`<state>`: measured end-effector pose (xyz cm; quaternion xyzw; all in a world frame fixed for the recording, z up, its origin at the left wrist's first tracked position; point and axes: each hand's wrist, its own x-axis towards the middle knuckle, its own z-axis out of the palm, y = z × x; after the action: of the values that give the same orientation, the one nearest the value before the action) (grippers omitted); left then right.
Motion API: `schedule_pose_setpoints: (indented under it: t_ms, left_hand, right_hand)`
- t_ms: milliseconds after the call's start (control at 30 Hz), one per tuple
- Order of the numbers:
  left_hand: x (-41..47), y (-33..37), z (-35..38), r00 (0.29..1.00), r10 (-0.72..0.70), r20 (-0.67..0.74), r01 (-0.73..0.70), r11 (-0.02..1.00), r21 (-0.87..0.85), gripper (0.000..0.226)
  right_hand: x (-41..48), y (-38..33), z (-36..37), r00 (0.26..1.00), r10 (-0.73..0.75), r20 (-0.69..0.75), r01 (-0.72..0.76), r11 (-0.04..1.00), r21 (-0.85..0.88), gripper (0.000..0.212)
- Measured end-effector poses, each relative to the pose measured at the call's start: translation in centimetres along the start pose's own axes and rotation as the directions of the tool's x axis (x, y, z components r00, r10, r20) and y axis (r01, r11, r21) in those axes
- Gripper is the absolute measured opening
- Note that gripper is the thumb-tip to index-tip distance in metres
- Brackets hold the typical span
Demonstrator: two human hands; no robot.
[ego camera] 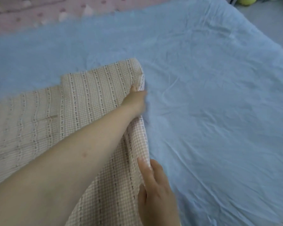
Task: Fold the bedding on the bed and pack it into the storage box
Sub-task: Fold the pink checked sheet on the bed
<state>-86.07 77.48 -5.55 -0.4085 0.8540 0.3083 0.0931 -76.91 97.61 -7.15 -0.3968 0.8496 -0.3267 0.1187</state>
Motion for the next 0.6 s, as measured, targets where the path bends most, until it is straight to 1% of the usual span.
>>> schedule_pose_setpoints:
  t_ms: [100, 167, 233, 300, 367, 400, 433, 467, 533, 567, 600]
  left_hand:
    - [-3.0, -4.6, -4.7, 0.985, 0.103, -0.138, -0.125, 0.978, -0.164, 0.061]
    - [-5.4, -8.4, -8.6, 0.968, 0.115, -0.221, -0.162, 0.965, -0.208, 0.062]
    - [-7.3, -11.3, -11.5, 0.956, 0.130, -0.263, -0.193, 0.953, -0.233, 0.061]
    - [-10.1, -15.6, -14.5, 0.950, 0.101, -0.297, -0.189, 0.940, -0.285, 0.059]
    - [-12.2, -19.3, -16.4, 0.946, 0.063, -0.317, -0.178, 0.921, -0.347, 0.059]
    - [-14.1, -22.7, -17.5, 0.946, 0.026, -0.323, -0.151, 0.917, -0.369, 0.060]
    - [-14.7, -24.3, -18.1, 0.947, 0.007, -0.322, -0.138, 0.912, -0.387, 0.062]
    - [-15.9, -27.3, -18.7, 0.944, -0.021, -0.329, -0.117, 0.911, -0.396, 0.063]
    - [-17.6, -32.0, -19.4, 0.937, -0.056, -0.345, -0.101, 0.903, -0.418, 0.063]
    - [-17.8, -33.3, -19.5, 0.934, -0.065, -0.351, -0.098, 0.898, -0.428, 0.063]
    - [-18.5, -35.9, -19.6, 0.934, -0.081, -0.349, -0.086, 0.895, -0.438, 0.063]
  right_hand:
    - [-0.2, -4.8, 0.6, 0.993, -0.106, 0.042, 0.106, 0.994, -0.001, 0.058]
    - [-0.4, -9.3, 1.3, 0.981, -0.173, 0.088, 0.177, 0.984, -0.029, 0.057]
    - [-1.1, -12.5, 2.1, 0.966, -0.214, 0.144, 0.226, 0.972, -0.068, 0.059]
    - [-2.4, -16.9, 4.1, 0.946, -0.248, 0.208, 0.271, 0.959, -0.088, 0.061]
    - [-3.7, -20.4, 6.1, 0.929, -0.216, 0.301, 0.260, 0.959, -0.116, 0.062]
    - [-5.0, -23.2, 8.1, 0.916, -0.200, 0.349, 0.254, 0.960, -0.116, 0.064]
    - [-5.2, -24.4, 8.9, 0.909, -0.195, 0.369, 0.253, 0.960, -0.116, 0.065]
    - [-6.0, -26.6, 10.4, 0.888, -0.194, 0.416, 0.259, 0.960, -0.106, 0.066]
    - [-7.2, -29.7, 13.4, 0.843, -0.262, 0.470, 0.318, 0.947, -0.042, 0.068]
    - [-7.4, -30.3, 14.2, 0.794, -0.273, 0.542, 0.317, 0.948, 0.015, 0.069]
    - [-8.2, -31.9, 15.7, 0.714, -0.237, 0.659, 0.260, 0.963, 0.065, 0.070]
